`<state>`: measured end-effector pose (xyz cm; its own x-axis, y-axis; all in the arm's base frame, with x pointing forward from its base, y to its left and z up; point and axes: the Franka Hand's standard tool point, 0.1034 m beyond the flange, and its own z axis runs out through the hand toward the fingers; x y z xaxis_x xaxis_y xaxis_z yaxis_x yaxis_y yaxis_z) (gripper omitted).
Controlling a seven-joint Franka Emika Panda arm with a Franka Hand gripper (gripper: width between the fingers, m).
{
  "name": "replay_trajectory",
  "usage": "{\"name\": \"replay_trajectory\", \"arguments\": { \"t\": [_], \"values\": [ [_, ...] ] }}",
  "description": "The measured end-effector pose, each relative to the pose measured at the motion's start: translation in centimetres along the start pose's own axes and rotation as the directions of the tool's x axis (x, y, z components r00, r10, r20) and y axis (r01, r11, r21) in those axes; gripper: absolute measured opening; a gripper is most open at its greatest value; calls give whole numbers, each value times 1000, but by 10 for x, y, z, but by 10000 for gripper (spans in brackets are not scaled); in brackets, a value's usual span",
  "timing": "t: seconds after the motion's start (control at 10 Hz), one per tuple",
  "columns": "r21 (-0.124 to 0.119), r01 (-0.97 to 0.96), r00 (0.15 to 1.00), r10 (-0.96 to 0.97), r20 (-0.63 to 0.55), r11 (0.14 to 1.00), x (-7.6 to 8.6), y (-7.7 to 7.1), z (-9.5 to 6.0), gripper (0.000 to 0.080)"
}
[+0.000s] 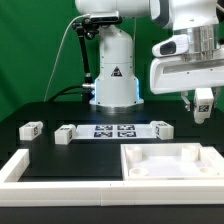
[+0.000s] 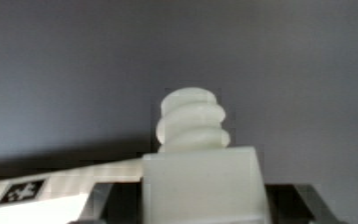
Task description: Assemble one leg
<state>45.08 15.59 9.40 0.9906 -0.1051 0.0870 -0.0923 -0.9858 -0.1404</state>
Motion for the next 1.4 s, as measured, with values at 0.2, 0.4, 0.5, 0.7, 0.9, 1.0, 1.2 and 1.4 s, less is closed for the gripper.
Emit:
{"name": "replay_trajectory", "arguments": {
  "t": [0.2,0.4,0.5,0.7,0.9,1.0,1.2,1.4],
  "values": [
    [49,19,983,-9,-183,999,4,-9,-5,292],
    [93,21,948,10,-319,995,1,-19,-7,292],
    [72,59,955,-35,-295,996,-1,-18,-1,292],
    [19,188,931,-172,-323,982,18,-12,0,292],
    [-2,241,911,-227,-344,971,35,-12,-4,292],
    [-8,253,904,-239,-354,967,41,-12,-7,292],
    [-8,254,906,-241,-349,967,39,-12,-5,292],
    [-8,253,906,-240,-349,967,39,-11,-4,292]
  ]
}}
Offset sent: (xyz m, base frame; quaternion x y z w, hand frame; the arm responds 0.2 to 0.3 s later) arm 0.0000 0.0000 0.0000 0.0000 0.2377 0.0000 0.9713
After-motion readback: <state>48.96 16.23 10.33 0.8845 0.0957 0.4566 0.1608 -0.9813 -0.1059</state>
